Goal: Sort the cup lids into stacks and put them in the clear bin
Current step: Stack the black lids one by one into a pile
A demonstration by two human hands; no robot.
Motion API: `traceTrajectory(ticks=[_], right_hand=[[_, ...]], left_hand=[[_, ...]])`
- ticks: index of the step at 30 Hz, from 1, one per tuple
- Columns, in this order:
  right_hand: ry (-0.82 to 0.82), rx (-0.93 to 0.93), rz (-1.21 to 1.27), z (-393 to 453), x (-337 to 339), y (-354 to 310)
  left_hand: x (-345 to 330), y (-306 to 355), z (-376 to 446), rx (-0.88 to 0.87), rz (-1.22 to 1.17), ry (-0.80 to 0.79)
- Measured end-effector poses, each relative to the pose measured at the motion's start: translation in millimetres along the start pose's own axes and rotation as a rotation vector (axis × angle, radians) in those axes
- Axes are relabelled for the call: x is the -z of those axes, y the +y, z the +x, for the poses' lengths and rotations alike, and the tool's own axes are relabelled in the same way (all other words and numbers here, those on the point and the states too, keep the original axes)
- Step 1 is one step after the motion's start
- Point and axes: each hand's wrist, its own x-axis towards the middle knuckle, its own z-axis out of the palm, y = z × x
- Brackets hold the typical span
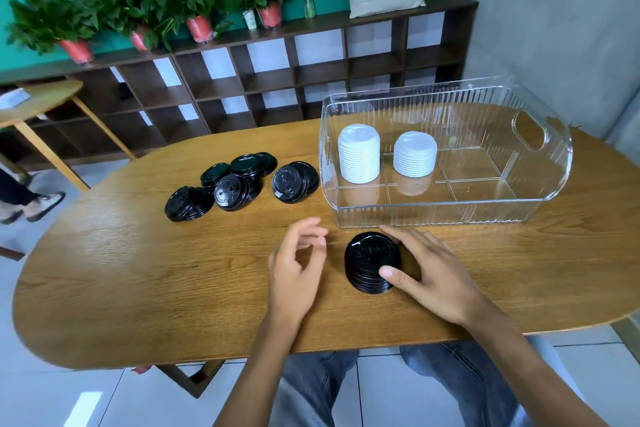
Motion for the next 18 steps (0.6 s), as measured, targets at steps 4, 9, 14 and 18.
traceTrajectory(ticks=[4, 9, 14, 18], right_hand=[[-0.013, 0.002, -0.02, 2, -1, 0], [-0.008, 0.003, -0.012, 3, -1, 0], [0.0, -0.003, -0.004, 3, -1, 1], [-0.012, -0.009, -0.007, 3, -1, 2]], left_hand=[[17, -23, 34, 0.183, 0.193, 0.084], [16, -44, 84, 0.397, 0.355, 0.05], [0, -59, 108, 0.407, 0.507, 0.059], [3, -65, 103, 0.388, 0.386, 0.122]])
